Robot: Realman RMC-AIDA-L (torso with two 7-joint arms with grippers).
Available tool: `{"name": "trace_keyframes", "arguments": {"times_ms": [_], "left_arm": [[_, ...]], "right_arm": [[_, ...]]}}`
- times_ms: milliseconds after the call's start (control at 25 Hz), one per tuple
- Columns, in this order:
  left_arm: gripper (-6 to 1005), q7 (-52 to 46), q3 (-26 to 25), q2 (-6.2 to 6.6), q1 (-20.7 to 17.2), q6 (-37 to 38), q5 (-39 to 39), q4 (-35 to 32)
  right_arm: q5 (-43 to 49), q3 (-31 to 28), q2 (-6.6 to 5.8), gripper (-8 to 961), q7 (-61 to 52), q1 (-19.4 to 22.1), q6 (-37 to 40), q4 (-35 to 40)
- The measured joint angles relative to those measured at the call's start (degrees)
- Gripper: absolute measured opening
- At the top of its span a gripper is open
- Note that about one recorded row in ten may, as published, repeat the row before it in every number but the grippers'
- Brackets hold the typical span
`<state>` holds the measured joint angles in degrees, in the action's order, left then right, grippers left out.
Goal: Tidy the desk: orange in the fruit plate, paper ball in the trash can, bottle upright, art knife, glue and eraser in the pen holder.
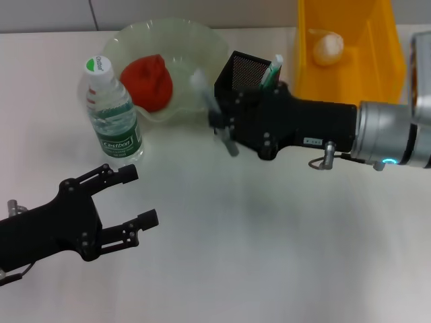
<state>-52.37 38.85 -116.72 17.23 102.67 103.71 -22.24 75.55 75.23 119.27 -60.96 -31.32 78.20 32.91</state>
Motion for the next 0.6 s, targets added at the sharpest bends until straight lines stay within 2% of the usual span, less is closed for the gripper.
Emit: {"name": "trace_keyframes", "arguments": {"times_ms": [240, 600], "left_arm": [[840, 0.25, 0.00, -0.09, 0.10, 0.08, 0.01, 0.00], [840, 0.62, 0.00, -0.27, 0.16, 0.07, -0.08, -0.17]], "right_arm": [[-15.76, -0.05, 0.10, 137, 12.34, 0.14, 3.32, -10.39], [-27.62, -0.10, 0.31, 135, 15.80, -0.46, 1.07, -15.83]]}}
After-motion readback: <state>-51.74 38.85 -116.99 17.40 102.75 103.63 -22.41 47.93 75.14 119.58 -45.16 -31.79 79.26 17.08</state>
